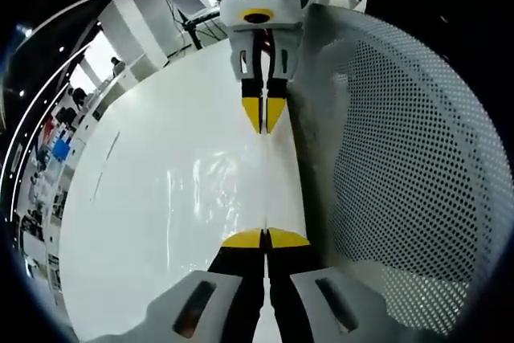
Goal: Open the resealable bag by pulling the two sides of the seal apart until the entire bag opening is separated and visibly accessible.
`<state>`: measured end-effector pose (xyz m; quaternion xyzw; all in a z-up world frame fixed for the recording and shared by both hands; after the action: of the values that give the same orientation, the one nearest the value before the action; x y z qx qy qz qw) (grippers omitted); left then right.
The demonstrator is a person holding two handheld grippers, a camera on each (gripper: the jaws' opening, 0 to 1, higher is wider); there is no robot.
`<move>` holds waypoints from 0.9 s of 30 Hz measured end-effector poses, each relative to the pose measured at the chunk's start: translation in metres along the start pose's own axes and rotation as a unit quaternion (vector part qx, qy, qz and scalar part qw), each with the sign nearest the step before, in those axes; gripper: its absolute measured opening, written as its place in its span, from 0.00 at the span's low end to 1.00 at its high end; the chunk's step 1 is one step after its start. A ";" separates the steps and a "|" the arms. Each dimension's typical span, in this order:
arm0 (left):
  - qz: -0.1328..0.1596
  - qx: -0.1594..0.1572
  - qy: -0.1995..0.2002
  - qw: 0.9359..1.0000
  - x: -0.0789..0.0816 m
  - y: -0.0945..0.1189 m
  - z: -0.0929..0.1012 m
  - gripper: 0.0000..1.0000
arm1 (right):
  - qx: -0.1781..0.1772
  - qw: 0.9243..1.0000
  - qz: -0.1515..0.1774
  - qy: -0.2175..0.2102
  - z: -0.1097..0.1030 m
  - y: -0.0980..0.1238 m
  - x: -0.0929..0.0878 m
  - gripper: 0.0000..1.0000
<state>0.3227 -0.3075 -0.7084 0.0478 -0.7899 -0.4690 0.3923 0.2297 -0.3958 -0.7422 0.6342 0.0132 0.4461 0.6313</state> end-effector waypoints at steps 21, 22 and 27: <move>-0.011 0.012 -0.022 1.000 0.002 -0.003 -0.002 0.00 | -0.004 0.999 0.025 0.033 0.001 0.002 0.035 0.02; -0.011 0.013 -0.024 1.000 0.003 -0.003 -0.002 0.00 | -0.004 0.999 0.028 0.033 0.002 0.002 0.037 0.02; -0.014 0.021 -0.034 0.999 0.004 -0.002 -0.005 0.00 | -0.012 0.999 0.030 0.023 0.006 0.000 0.036 0.03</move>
<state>0.3231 -0.3141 -0.7063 0.0511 -0.8113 -0.4594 0.3578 0.2549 -0.3795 -0.7208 0.6167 0.0033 0.4792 0.6245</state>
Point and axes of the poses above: the point that each gripper's makers call its tool centre point, and the gripper's own axes: y roughly backward along the fingers, z roughly to its right, x roughly out of its top, the point moved 2 cm from there along y, roughly backward along the fingers
